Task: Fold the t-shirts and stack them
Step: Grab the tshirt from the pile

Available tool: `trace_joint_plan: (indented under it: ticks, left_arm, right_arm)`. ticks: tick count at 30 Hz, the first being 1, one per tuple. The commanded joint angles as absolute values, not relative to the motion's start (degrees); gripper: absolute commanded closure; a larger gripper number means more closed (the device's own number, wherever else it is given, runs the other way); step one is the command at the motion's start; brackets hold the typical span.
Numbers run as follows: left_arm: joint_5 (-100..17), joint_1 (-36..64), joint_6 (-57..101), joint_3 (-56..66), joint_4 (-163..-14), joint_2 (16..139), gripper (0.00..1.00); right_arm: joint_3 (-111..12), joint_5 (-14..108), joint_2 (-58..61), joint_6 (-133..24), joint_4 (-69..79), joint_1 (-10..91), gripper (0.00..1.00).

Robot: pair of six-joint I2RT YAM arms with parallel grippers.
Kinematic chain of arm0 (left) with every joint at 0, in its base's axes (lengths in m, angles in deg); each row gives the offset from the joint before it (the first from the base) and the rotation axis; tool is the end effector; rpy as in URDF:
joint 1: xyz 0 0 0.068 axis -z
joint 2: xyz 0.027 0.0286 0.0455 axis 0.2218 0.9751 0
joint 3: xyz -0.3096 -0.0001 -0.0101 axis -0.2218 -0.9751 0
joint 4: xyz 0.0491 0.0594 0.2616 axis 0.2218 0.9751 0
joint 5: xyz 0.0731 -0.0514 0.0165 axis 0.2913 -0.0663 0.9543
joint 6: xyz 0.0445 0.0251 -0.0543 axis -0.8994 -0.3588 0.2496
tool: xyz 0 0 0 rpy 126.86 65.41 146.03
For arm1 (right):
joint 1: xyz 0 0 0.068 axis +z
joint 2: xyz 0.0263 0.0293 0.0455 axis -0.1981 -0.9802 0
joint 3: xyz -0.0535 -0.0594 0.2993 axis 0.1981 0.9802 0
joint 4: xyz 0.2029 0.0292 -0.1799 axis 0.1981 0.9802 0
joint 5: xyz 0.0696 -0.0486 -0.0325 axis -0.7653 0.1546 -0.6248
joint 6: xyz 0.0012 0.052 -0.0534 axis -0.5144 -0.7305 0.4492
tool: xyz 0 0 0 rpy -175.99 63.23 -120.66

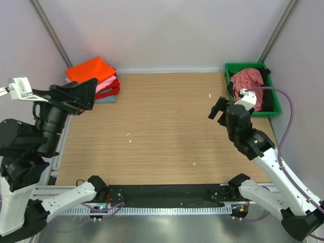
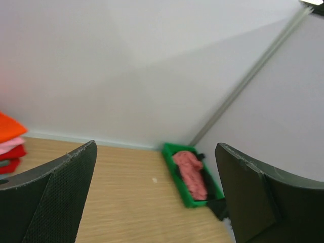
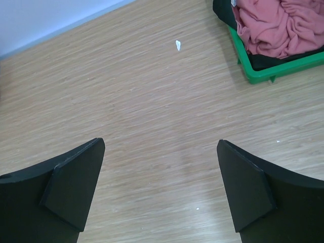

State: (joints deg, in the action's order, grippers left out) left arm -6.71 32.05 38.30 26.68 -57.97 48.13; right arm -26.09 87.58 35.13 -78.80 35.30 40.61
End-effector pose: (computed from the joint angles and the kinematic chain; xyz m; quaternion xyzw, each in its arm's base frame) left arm 0.0635 -0.0237 0.6049 -0.1025 0.5856 -0.3632 0.7174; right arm 0.1732 0.0581 0.3631 0.1643 0.8084 0.0519 0.5628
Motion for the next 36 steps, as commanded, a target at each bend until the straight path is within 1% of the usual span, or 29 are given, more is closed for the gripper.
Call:
trace_joint_plan:
  ticks: [1, 4, 5, 6, 8, 9, 10, 11, 12, 13, 14, 15, 17, 18, 20, 21, 22, 24, 27, 30, 36]
  left_arm:
    - [3.7, 31.8, 22.8, 19.5, -63.5, 49.9, 0.00]
    - [9.6, 31.8, 16.9, 11.1, -68.9, 52.4, 0.00]
    - [10.4, 31.8, 16.0, 8.9, -70.7, 52.7, 0.00]
    - [10.4, 31.9, 15.3, 4.0, -74.2, 53.2, 0.00]
    - [10.6, 31.8, 15.1, 0.6, -76.2, 53.9, 0.00]
    - [11.5, 31.8, 15.3, -0.9, -76.0, 55.6, 0.00]
    - [11.8, 31.6, 17.1, -0.6, -74.6, 56.8, 0.00]
    - [11.6, 31.1, 18.2, 0.0, -72.6, 58.3, 0.00]
    - [10.1, 30.3, 19.5, 0.6, -69.8, 61.0, 0.00]
    - [9.5, 29.9, 19.5, 0.6, -69.1, 62.6, 0.00]
    - [8.3, 29.6, 21.0, 0.7, -68.5, 63.9, 0.00]
    - [6.8, 29.1, 21.7, 1.1, -66.8, 65.3, 0.00]
    - [1.3, 27.4, 23.7, 4.2, -63.1, 71.6, 0.00]
    - [-0.3, 26.6, 25.5, 6.0, -58.2, 74.6, 0.00]
    - [-7.2, 25.9, 27.1, 12.8, -53.0, 83.3, 0.00]
    - [-11.2, 25.2, 27.8, 14.9, -48.7, 85.7, 0.00]
    - [-17.6, 24.8, 28.0, 17.1, -46.8, 89.6, 0.00]
    - [-21.2, 24.3, 28.9, 19.5, -45.1, 91.4, 0.00]
    - [-21.5, 23.4, 29.4, 18.2, -46.3, 91.5, 0.00]
    - [-18.6, 22.9, 29.3, 17.9, -45.8, 91.2, 0.00]
    - [-17.5, 22.6, 29.3, 18.3, -44.6, 91.5, 0.00]
  right_arm:
    - [-32.5, 89.9, 32.5, -75.4, 32.6, 40.8, 0.00]
    - [-37.4, 90.5, 28.9, -73.4, 34.3, 40.9, 0.00]
    - [-39.0, 91.5, 26.0, -73.1, 35.1, 40.9, 0.00]
    - [-42.2, 92.2, 24.3, -72.2, 36.0, 40.9, 0.00]
    - [-45.7, 94.8, 18.6, -71.9, 39.3, 40.3, 0.00]
    - [-49.1, 93.0, 16.7, -71.2, 40.0, 39.3, 0.00]
    - [-50.9, 90.5, 14.4, -70.4, 42.0, 34.7, 0.00]
    - [-52.7, 83.4, 12.5, -70.4, 42.9, 31.7, 0.00]
    - [-55.4, 79.9, 8.7, -70.1, 43.9, 24.8, 0.00]
    - [-56.6, 76.8, 7.0, -69.7, 44.4, 24.7, 0.00]
    - [-57.9, 74.1, 5.2, -69.5, 45.0, 19.6, 0.00]
    - [-59.3, 72.4, 1.4, -69.3, 45.6, 17.6, 0.00]
    - [-63.1, 71.3, -2.7, -68.7, 47.1, 12.7, 0.00]
    - [-65.5, 69.7, -6.5, -68.4, 47.7, 12.2, 0.00]
    - [-68.9, 68.9, -11.5, -68.0, 50.5, 8.2, 0.00]
    - [-72.2, 69.2, -16.0, -68.0, 52.6, 5.6, 0.00]
    - [-73.8, 68.8, -18.0, -68.0, 53.7, 4.4, 0.00]
    - [-76.9, 68.2, -21.5, -68.9, 55.0, 1.1, 0.01]
    - [-80.0, 65.5, -26.5, -69.2, 54.6, -1.1, 0.04]
    - [-84.0, 67.4, -31.2, -69.2, 55.2, -1.6, 0.05]
    - [-88.0, 67.6, -38.7, -69.7, 55.1, -1.7, 0.09]
